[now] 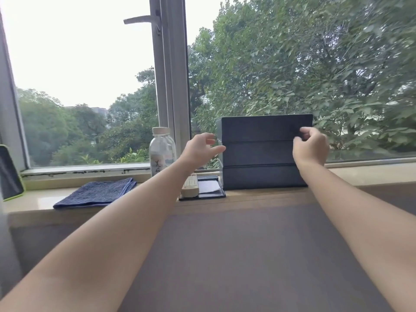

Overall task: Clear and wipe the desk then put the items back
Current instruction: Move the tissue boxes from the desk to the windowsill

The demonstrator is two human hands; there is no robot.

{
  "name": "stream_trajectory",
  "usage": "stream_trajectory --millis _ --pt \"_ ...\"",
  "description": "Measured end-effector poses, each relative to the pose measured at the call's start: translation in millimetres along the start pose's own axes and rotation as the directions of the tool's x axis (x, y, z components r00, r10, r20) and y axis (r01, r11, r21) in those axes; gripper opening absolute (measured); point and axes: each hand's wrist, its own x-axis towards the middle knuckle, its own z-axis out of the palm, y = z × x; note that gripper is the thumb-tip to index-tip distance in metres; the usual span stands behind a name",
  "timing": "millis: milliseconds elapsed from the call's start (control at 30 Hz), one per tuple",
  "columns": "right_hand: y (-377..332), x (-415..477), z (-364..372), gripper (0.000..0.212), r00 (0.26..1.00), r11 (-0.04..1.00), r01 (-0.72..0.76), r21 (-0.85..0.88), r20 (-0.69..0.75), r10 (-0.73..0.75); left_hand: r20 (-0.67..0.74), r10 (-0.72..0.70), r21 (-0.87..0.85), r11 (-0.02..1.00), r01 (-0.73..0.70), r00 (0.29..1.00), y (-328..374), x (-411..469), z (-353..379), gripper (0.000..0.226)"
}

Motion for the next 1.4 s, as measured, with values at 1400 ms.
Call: stream_trajectory --millis 1400 --pt "-277.8 -449.8 79.9 0.026 0.271 0.782 0.078 0.619 0.742 -0.614 -0.347 -0.474 0.475 0.655 0.588 0.809 -44.4 -389.2 -379.5 0.072"
